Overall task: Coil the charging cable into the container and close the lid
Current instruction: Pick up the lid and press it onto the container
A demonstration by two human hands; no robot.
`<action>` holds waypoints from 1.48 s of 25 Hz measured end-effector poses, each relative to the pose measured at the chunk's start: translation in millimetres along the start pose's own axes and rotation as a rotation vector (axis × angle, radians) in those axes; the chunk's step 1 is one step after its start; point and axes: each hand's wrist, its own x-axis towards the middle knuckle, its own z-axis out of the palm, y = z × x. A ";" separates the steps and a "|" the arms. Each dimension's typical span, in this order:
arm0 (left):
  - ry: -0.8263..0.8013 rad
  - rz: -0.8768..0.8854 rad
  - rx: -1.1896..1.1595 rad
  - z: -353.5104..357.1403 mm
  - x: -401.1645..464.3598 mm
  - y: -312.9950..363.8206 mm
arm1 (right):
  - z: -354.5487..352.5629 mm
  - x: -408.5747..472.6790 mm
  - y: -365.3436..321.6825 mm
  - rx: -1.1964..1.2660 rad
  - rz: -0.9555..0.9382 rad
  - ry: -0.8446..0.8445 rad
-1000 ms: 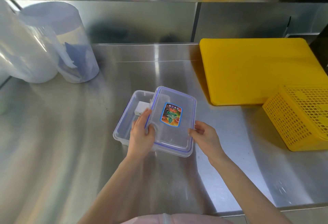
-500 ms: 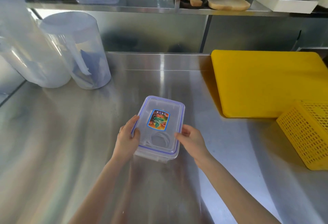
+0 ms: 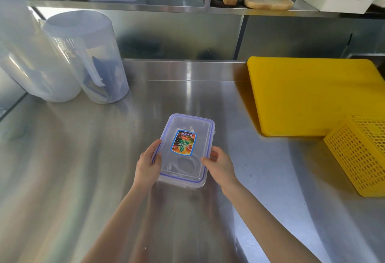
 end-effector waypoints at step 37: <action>0.038 -0.262 -0.270 20.9 -22.4 -18.2 | -7.6 13.2 7.0 -0.335 -0.156 0.025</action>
